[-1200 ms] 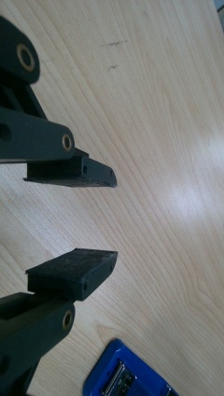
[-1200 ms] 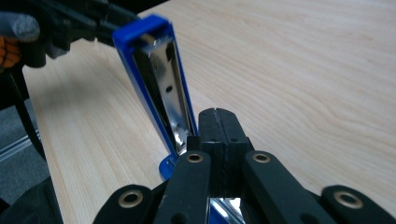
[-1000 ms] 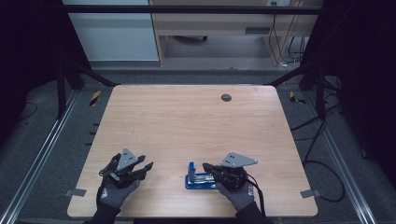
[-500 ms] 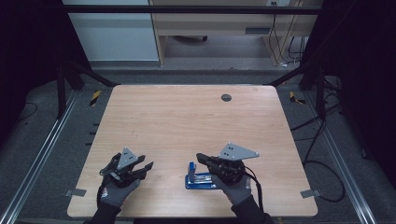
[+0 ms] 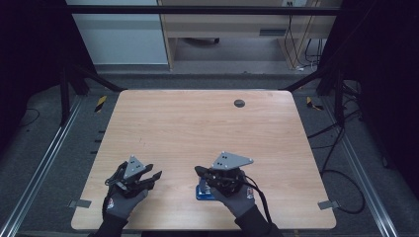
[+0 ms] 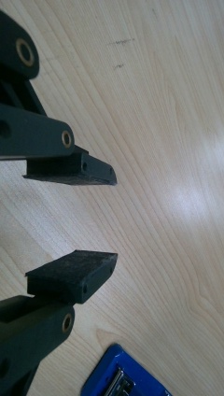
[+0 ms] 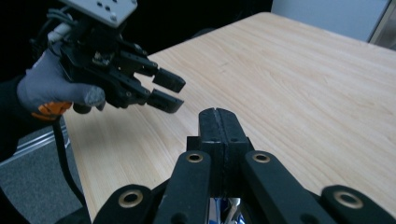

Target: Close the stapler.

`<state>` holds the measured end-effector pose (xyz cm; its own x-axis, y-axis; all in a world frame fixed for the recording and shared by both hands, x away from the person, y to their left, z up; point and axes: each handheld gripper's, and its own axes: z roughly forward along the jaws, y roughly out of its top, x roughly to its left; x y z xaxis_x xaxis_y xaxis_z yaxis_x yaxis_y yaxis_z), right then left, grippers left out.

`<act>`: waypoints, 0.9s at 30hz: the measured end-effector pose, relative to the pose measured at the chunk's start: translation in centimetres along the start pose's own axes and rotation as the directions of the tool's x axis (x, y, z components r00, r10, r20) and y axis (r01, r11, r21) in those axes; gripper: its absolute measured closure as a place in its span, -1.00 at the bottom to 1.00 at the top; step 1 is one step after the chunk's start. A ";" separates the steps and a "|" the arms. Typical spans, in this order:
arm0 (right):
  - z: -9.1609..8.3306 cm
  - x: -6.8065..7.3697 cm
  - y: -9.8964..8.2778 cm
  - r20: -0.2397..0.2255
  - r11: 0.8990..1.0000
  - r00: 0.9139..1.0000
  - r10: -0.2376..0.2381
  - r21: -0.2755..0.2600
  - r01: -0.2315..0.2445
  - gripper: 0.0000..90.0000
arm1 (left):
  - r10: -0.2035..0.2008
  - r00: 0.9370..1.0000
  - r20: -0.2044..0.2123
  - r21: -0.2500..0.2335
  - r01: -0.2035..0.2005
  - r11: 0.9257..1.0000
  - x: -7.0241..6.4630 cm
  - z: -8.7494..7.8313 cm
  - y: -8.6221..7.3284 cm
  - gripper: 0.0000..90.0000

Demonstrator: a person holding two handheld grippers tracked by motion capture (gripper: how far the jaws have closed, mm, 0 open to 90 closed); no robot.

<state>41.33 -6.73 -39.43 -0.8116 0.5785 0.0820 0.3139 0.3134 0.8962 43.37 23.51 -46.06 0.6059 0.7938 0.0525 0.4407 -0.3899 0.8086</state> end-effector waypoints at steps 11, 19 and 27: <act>-0.3 -0.5 -0.9 0.028 0.999 1.000 0.006 0.041 -0.007 1.00 | 0.002 1.000 -0.002 -0.007 -0.002 1.000 0.1 -0.2 0.0 0.24; -1.5 -1.8 -2.3 0.055 0.998 0.998 0.033 0.048 -0.036 1.00 | 0.005 1.000 -0.003 -0.005 -0.005 1.000 0.0 -0.2 0.0 0.24; -2.2 -2.9 -3.8 0.079 0.996 0.995 0.059 0.065 -0.064 1.00 | 0.005 1.000 -0.002 -0.004 -0.005 1.000 0.0 -0.1 -0.1 0.24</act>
<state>41.41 -11.28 -42.16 -0.7503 0.6535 0.0997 0.3966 0.3242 0.8589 43.25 23.58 -46.03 0.6063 0.7932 0.0578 0.4350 -0.3916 0.8108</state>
